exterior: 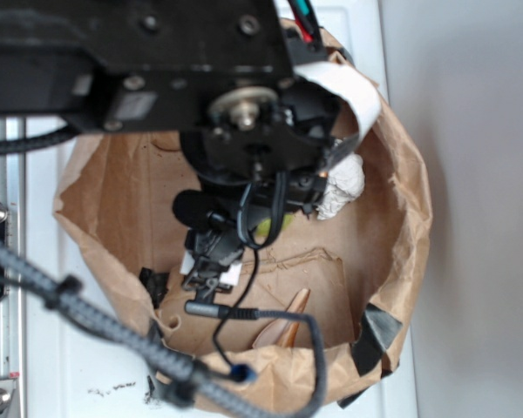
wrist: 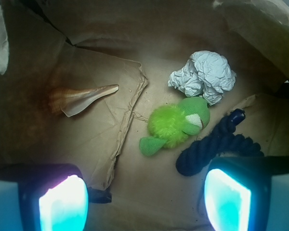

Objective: Grab the blue rope.

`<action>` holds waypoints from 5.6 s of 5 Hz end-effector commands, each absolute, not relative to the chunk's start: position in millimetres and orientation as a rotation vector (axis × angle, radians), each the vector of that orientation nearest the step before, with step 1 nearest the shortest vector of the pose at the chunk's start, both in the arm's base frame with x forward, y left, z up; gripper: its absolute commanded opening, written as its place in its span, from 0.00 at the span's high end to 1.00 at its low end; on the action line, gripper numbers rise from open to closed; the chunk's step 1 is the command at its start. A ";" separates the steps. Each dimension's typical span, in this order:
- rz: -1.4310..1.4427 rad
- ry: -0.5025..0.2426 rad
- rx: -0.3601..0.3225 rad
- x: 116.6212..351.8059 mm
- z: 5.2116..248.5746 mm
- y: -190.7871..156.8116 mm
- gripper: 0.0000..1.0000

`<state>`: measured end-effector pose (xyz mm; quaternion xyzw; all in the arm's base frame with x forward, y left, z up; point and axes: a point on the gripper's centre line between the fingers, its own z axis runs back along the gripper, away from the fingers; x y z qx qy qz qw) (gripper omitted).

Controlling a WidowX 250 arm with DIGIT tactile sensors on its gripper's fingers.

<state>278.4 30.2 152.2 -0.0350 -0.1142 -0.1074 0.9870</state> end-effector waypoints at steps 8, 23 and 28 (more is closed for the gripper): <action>-0.304 -0.337 0.116 266.2 82.5 109.8 0.00; -0.236 -0.456 0.090 282.4 101.8 105.4 1.00; -0.179 -0.442 0.008 281.3 174.0 80.9 1.00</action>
